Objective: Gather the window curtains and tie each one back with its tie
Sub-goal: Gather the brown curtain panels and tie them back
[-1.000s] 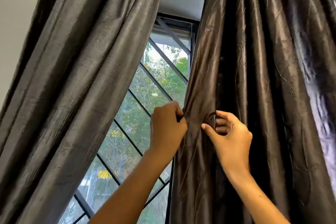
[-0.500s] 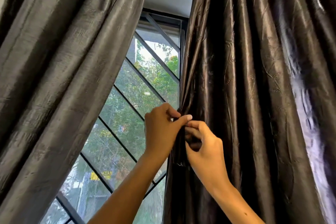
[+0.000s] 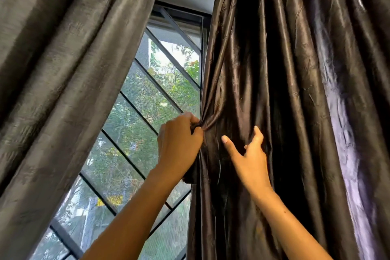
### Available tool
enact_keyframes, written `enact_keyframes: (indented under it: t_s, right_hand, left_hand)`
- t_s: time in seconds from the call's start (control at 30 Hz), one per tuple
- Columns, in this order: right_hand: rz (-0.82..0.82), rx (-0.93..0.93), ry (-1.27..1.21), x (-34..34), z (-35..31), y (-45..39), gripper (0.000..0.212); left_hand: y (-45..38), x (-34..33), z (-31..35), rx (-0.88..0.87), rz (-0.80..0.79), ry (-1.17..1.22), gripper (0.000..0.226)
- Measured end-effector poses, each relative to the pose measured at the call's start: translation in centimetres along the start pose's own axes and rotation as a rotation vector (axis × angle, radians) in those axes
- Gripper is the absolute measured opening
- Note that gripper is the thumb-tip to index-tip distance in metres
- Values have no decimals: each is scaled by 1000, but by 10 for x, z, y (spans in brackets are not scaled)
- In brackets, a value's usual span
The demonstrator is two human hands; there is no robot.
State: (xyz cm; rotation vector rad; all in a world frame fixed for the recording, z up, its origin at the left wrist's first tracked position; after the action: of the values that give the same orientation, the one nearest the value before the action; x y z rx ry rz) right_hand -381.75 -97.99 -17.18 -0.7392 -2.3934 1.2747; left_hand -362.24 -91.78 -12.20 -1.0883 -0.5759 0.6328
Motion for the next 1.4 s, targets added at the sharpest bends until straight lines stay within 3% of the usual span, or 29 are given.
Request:
enact_keyframes:
  t_s: [0.1, 0.17, 0.27, 0.37, 0.47, 0.57, 0.63, 0.8, 0.97, 1.1, 1.27, 1.4]
  right_hand:
    - [-16, -51, -184, -8, 1, -6, 86]
    - [45, -6, -14, -3, -2, -9, 83]
    - [97, 25, 199, 0, -5, -12, 104]
    - [-65, -57, -46, -19, 1, -14, 119]
    - [-81, -11, -142, -25, -4, -15, 90]
    - [77, 125, -131, -11, -21, -12, 39]
    - [153, 215, -84, -4, -37, -2, 25]
    - [175, 409, -131, -5, -72, 21, 27]
    - [100, 408, -240, -11, -78, 25, 31]
    - [-69, 402, -249, -27, -80, 26, 32]
    - [-112, 390, -305, -24, -77, 30, 39]
    - [-157, 400, -270, -23, -73, 31, 29]
  left_hand:
    - [-2, -1, -4, 17, -26, 38, 12]
    - [-4, -1, -7, 19, -37, 51, 11]
    - [-7, -1, -12, 27, -43, 70, 11]
    - [-8, 0, -15, 31, -42, 67, 12]
    - [-9, 2, -17, 28, -37, 54, 12]
    - [-8, 5, -17, 15, -20, 29, 15]
    - [-7, 5, -16, 12, -16, 20, 16]
    - [-5, 5, -11, 8, -5, -15, 16]
    - [-3, 3, -8, 12, -11, 40, 15]
    - [-4, -3, -9, 33, -46, 153, 12]
    - [-7, -9, -14, 89, -87, 285, 33]
    - [-12, -13, -15, 136, -118, 289, 30]
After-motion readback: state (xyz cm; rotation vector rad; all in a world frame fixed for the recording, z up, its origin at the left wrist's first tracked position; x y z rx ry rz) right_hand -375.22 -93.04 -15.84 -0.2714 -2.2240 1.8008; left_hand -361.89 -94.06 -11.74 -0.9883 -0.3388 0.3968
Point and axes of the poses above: each hand's wrist, its own y-axis away from the middle knuckle, its own x-axis out of the back of the hand, z = x × y, the point moved 10 cm from there along -y, towards the middle knuckle, and after that the axes turned 3 degrees about x, right-handed, at the moved point
